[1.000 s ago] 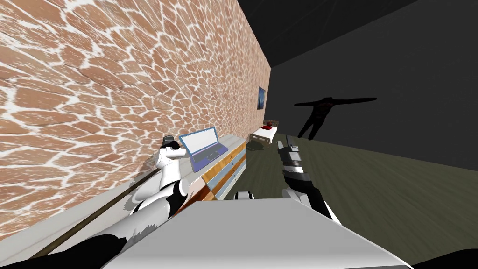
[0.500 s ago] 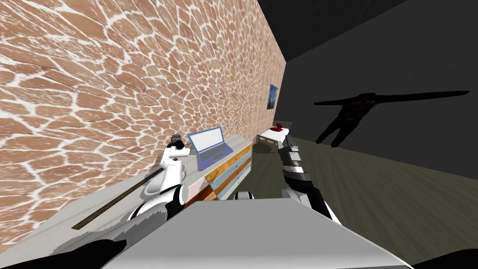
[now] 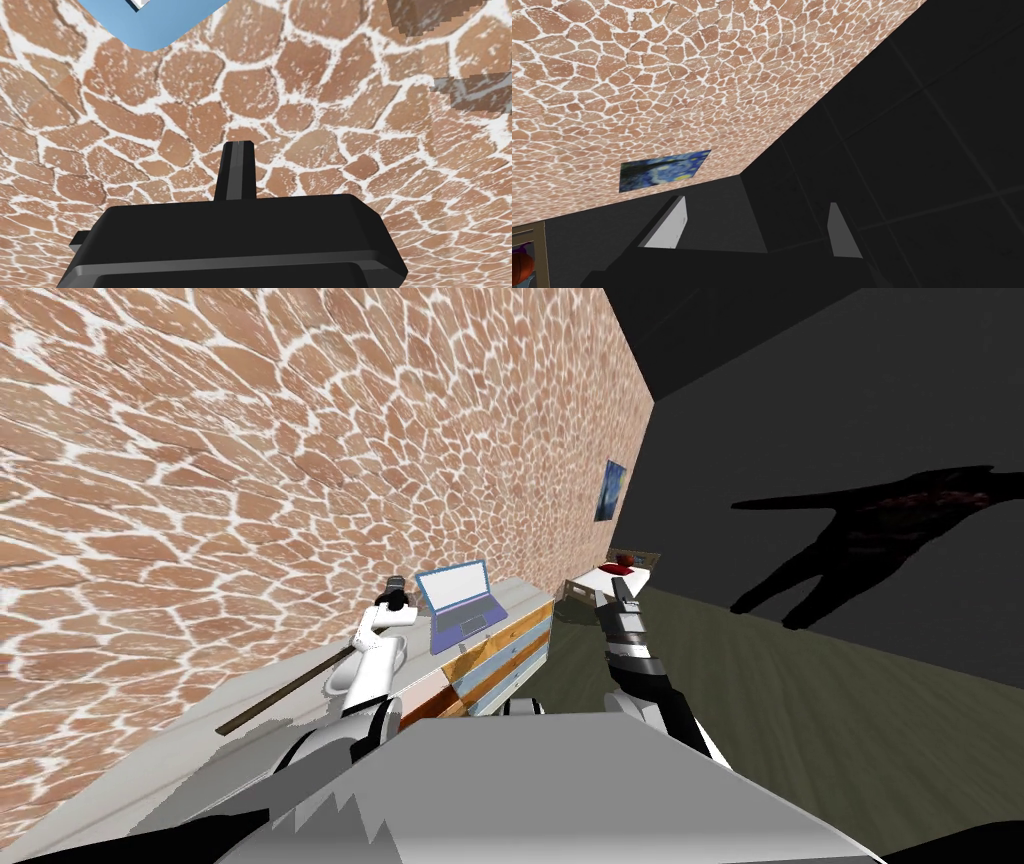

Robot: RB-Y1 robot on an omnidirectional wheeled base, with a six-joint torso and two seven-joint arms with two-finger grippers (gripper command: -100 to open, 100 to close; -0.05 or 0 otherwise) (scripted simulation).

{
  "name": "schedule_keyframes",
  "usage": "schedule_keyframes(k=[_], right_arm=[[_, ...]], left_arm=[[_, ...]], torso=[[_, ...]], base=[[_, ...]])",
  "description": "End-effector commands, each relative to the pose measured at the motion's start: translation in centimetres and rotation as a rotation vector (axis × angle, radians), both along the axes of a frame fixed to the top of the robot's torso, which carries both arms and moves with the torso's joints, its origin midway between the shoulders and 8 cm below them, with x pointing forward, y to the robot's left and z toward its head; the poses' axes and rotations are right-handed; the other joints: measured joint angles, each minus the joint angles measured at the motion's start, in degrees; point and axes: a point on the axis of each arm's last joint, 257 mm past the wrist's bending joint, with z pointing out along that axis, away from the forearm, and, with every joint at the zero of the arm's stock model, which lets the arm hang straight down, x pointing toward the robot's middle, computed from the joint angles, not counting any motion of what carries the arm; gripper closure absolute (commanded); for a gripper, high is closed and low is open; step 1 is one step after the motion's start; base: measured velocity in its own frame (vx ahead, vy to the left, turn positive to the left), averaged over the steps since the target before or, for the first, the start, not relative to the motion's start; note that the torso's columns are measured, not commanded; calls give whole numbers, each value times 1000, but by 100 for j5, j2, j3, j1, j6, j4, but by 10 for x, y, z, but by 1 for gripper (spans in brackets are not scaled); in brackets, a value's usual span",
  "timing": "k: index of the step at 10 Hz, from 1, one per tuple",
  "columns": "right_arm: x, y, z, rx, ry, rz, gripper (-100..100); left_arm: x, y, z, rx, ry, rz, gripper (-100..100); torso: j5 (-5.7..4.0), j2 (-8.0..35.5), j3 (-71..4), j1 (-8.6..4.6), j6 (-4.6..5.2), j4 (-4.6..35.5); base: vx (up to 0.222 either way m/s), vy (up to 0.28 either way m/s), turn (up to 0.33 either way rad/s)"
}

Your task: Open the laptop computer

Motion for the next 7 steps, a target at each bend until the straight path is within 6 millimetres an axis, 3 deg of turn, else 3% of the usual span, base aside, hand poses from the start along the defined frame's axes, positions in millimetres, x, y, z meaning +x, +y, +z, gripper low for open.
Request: schedule_keyframes(k=[1, 2, 3, 4, 5, 6, 7], right_arm=[[0, 0, 0, 0, 0, 0, 0], [0, 0, 0, 0, 0, 0, 0], [0, 0, 0, 0, 0, 0, 0], [0, 0, 0, 0, 0, 0, 0], [0, 0, 0, 0, 0, 0, 0], [0, 0, 0, 0, 0, 0, 0], [0, 0, 0, 0, 0, 0, 0]], left_arm=[[8, -36, -14, -13, 28, -81, 100], [16, -55, -11, -11, 22, -120, 100], [20, -63, -14, -27, 22, -144, 100], [18, -80, -31, -38, 59, -175, 100], [23, -96, -30, -41, 55, -212, 100], [27, -108, -29, -54, 48, -240, 100], [26, -101, -29, -47, 51, -219, 100]], torso=[[2, 23, 14, 8, 2, 6], [2, 12, 11, 1, -11, 5], [1, 7, 6, 5, -6, 3], [4, 16, 10, 13, 2, 4], [1, 4, 5, -1, -12, 2], [-2, 2, 2, -2, -2, 2], [3, 11, 7, 9, 3, 3]], base=[[93, -68, 305], [103, -67, 344], [46, -28, 45], [85, -71, 343], [89, -77, 314], [47, -32, 5], [17, -10, -21]])
